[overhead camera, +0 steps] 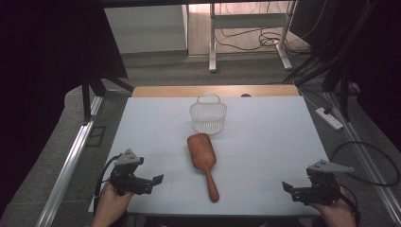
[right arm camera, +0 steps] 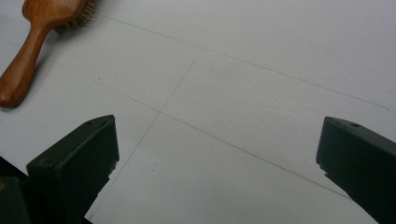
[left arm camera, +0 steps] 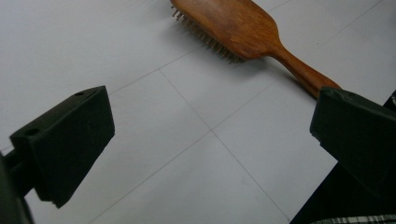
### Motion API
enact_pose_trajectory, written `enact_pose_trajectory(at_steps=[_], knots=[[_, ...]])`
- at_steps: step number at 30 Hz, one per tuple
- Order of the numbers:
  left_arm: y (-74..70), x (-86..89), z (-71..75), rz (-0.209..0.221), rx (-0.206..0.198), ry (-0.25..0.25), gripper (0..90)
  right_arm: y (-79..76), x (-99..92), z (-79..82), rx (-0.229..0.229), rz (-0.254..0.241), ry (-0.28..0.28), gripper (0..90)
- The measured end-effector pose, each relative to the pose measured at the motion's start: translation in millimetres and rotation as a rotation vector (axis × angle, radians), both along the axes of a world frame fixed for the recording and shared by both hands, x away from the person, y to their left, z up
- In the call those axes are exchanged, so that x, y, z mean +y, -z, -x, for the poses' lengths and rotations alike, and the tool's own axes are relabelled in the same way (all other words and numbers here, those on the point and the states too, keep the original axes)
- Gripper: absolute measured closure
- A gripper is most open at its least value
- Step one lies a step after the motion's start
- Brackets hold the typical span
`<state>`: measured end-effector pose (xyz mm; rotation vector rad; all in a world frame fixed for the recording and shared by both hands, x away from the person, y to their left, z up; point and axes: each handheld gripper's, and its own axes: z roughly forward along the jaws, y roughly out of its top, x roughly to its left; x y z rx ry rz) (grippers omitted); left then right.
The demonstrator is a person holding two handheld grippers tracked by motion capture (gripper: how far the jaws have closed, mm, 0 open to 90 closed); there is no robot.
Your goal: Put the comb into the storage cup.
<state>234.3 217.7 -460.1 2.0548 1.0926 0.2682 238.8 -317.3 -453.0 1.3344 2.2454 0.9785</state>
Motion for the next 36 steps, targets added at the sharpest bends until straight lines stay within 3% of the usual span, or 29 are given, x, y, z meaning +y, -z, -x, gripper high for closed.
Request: enact_pose_trajectory(at_steps=[22, 32, 36], knots=[[-6.2, -32.2, -31.8, -0.016, 0.014, 0.088, 0.0, 0.5, -0.1, -0.9, 0.01, 0.0, -0.004, 0.0], [-6.6, -48.1, -44.3, 0.007, 0.033, 0.136, 0.0, 0.6, 0.2, -1.0, 0.015, 0.004, -0.005, 0.0], [-7.4, -54.3, -48.8, -0.01, 0.026, 0.148, 0.0, 0.7, 0.0, -1.2, 0.014, 0.005, -0.001, 0.0]])
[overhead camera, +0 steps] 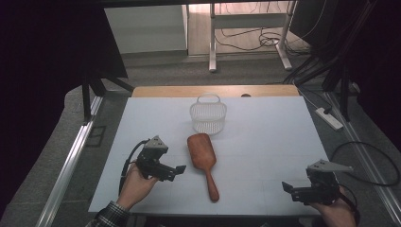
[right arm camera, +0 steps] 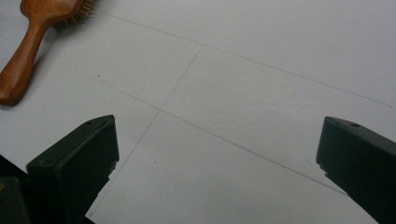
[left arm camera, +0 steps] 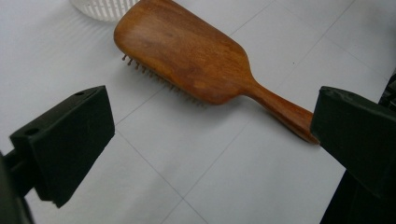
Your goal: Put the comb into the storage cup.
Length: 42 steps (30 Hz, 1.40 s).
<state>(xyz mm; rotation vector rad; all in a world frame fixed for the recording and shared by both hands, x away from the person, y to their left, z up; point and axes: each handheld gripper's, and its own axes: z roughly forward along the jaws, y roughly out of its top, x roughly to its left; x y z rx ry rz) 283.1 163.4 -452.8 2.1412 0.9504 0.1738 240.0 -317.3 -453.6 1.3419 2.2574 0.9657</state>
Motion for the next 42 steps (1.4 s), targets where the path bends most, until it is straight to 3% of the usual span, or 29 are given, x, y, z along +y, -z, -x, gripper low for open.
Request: enact_pose_trajectory(at_steps=[18, 36, 42], knots=[[0.6, -29.9, -19.3, -0.004, 0.011, 0.044, 0.0, 0.1, 0.2, 0.0, 0.001, 0.003, 0.0, 0.0], [5.5, -69.0, -40.2, -0.043, 0.018, 0.102, 0.0, 0.3, 0.4, -0.1, 0.003, 0.002, -0.004, 0.0], [5.8, -81.2, -45.8, -0.029, 0.025, 0.118, 0.0, 0.3, 0.6, -0.1, 0.003, 0.003, -0.006, 0.0]])
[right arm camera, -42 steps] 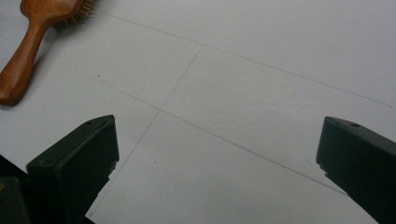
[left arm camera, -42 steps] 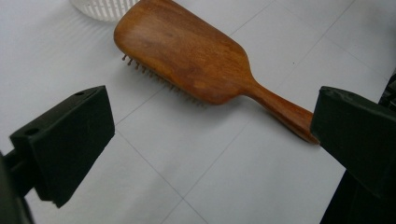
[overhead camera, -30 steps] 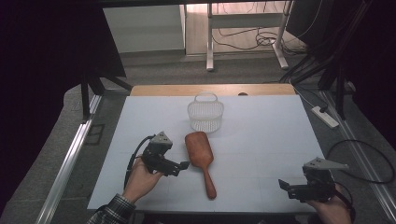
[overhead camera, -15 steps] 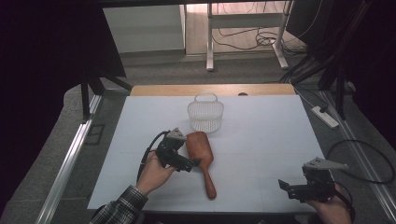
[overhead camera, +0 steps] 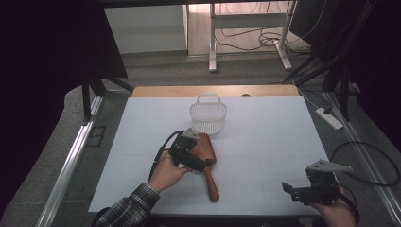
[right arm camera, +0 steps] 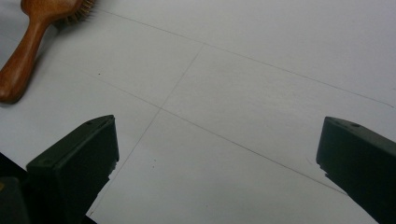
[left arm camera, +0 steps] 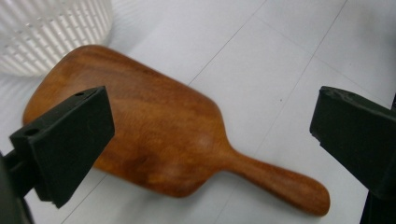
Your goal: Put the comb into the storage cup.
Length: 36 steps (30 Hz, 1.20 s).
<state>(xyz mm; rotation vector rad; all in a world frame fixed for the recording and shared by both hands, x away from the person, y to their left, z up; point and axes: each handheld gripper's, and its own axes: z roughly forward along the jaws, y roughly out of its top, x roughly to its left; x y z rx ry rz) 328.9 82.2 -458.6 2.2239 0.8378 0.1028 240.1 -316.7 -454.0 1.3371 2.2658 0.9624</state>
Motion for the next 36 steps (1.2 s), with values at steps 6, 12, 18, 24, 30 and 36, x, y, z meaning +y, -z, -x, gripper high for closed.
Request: enact_pose_trajectory(at_steps=[6, 12, 18, 24, 30, 36], knots=[[-0.3, -16.6, -3.4, -0.026, -0.006, 0.02, 0.0, 0.1, 0.0, -0.2, 0.002, 0.001, 0.0, 0.0], [1.3, -25.2, -3.6, -0.044, -0.023, 0.029, 14.6, 0.2, 0.1, -0.1, 0.003, 0.003, -0.003, 0.0], [4.1, -26.5, -1.7, -0.076, -0.01, 0.048, 55.8, 0.3, 0.5, -0.4, 0.005, 0.006, -0.006, 0.0], [6.3, -30.5, 0.6, -0.099, 0.014, 0.073, 86.3, 0.5, 0.8, -0.8, 0.01, 0.01, -0.008, 0.0], [11.9, -33.0, 2.4, -0.105, 0.035, 0.081, 88.8, 0.8, 1.2, -1.0, 0.012, 0.012, -0.008, 0.0], [24.2, -37.2, 7.8, -0.118, 0.052, 0.086, 88.8, 0.8, 1.6, -1.0, 0.013, 0.016, -0.01, 0.0]])
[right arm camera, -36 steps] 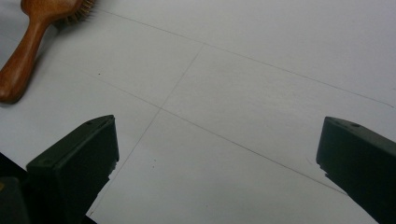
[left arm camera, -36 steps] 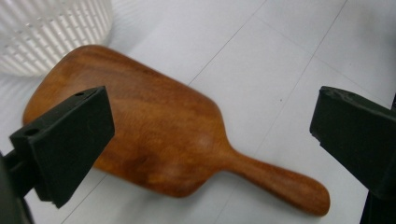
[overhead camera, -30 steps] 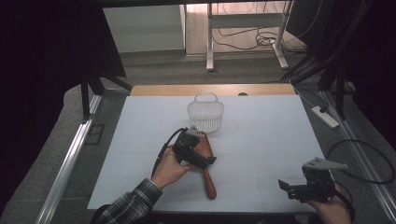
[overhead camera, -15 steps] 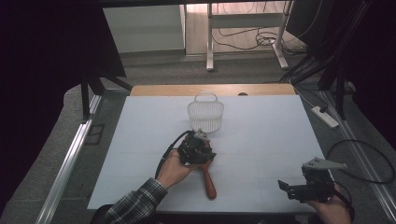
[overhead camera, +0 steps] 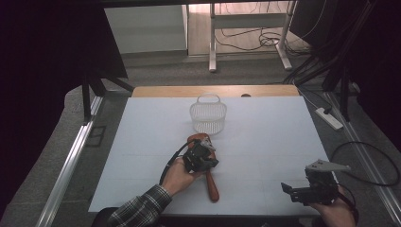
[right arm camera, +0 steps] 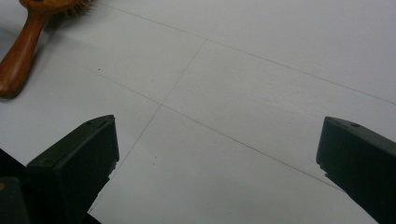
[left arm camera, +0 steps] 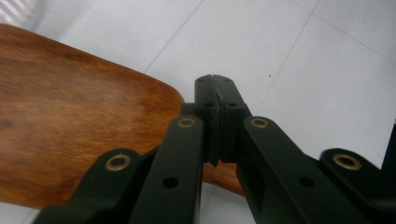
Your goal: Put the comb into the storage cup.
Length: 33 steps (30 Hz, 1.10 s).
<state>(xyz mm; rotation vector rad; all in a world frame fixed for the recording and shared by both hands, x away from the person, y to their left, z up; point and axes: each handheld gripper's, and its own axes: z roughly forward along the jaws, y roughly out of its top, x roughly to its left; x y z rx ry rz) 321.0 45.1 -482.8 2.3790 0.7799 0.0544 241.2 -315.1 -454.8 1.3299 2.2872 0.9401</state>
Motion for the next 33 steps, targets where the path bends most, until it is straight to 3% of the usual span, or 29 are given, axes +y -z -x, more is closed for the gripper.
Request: enact_pose_trajectory(at_steps=[15, 33], knots=[[20.7, -5.2, 10.6, -0.043, 0.041, 0.004, 89.0, 0.5, 1.1, -0.4, 0.006, 0.007, -0.008, 0.0], [18.6, 15.5, 21.4, -0.11, 0.045, 0.001, 89.0, 0.6, 1.0, -0.9, 0.011, 0.009, -0.005, 0.0]])
